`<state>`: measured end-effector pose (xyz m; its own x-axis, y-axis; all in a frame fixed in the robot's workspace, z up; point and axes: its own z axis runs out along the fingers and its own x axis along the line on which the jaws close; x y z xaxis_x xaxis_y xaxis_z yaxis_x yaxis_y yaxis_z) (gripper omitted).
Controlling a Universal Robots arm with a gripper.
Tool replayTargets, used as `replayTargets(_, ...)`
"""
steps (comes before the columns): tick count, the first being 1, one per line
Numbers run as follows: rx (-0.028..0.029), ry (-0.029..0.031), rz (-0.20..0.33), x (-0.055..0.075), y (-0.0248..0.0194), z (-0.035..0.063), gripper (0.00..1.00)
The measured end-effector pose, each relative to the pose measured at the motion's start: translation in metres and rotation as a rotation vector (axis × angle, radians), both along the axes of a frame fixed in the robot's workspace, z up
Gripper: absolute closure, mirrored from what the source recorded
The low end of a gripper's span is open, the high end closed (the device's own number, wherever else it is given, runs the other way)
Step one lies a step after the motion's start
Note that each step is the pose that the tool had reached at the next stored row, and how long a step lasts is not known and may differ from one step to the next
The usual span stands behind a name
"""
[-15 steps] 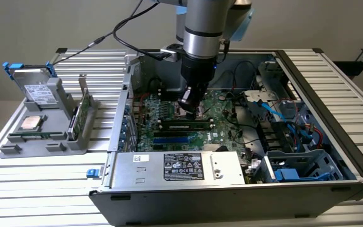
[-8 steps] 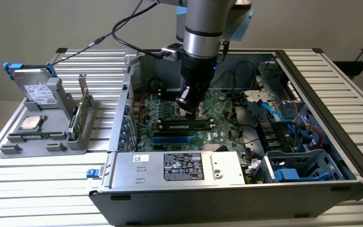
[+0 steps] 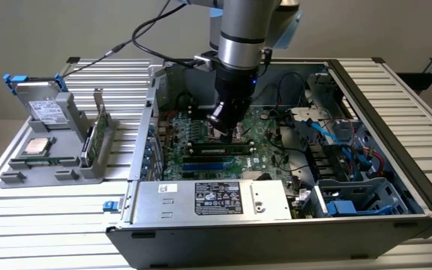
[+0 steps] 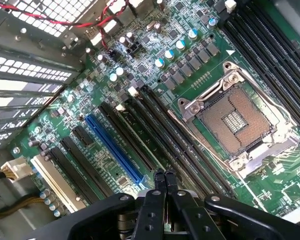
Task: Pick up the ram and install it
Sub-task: 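Press down the ram until it locks into place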
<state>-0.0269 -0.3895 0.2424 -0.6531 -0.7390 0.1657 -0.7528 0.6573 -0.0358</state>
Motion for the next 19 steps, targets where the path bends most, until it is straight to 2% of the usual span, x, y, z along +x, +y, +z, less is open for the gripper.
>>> replayTargets(11, -0.0152, -0.0058, -0.124, 0.0, 0.0, 0.0, 0.9)
replayTargets(19, -0.0219, -0.0132, -0.216, 0.0, 0.0, -0.0001, 0.9)
